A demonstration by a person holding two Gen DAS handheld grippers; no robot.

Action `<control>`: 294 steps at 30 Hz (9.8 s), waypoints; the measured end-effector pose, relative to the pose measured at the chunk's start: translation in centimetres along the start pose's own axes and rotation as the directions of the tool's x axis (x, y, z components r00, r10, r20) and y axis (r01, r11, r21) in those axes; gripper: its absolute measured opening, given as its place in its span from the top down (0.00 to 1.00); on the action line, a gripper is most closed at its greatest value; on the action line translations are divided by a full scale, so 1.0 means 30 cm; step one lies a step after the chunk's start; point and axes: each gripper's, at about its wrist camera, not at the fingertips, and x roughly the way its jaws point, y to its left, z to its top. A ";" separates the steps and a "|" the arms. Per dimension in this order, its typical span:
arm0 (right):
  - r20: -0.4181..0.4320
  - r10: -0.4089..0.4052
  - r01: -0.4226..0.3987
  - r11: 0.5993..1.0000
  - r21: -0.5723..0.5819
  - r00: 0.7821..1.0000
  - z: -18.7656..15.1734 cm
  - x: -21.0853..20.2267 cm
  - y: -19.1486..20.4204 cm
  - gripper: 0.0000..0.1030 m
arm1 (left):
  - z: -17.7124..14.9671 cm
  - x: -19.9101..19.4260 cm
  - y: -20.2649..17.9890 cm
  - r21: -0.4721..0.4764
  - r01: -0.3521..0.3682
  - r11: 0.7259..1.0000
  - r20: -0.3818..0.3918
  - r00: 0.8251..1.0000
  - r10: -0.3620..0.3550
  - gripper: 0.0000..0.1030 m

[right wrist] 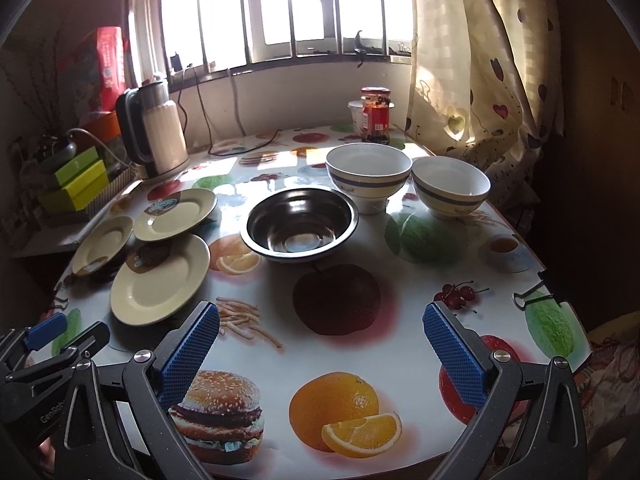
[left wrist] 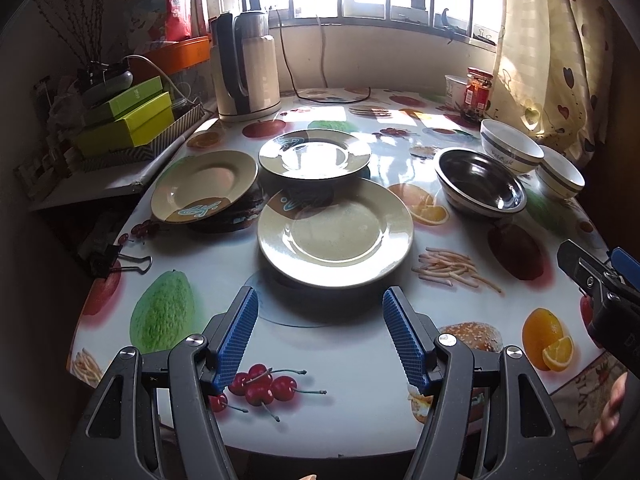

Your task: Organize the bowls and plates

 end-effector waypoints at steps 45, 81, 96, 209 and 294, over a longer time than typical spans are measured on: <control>-0.014 0.004 -0.004 1.000 -0.003 1.000 0.000 0.027 0.008 0.00 | -0.008 0.032 0.018 -0.008 0.002 1.000 -0.021 1.000 -0.002 0.36; 0.002 0.260 -0.259 0.962 -0.087 0.966 0.400 0.264 0.207 0.00 | 0.341 0.229 0.341 -0.146 0.084 0.986 -0.056 0.994 -0.093 0.36; -0.146 0.295 -0.304 0.951 -0.046 0.944 0.513 0.520 0.320 0.23 | 0.512 0.433 0.397 -0.191 0.145 0.971 -0.120 0.978 -0.169 0.49; -0.289 0.436 -0.415 0.900 0.135 0.852 0.400 0.567 0.296 0.84 | 0.470 0.449 0.326 -0.147 0.238 0.960 -0.186 0.947 -0.263 0.76; -0.380 0.399 -0.382 0.916 0.125 0.834 0.244 0.528 0.266 0.80 | 0.277 0.410 0.307 -0.225 0.199 0.954 -0.280 0.925 -0.259 0.78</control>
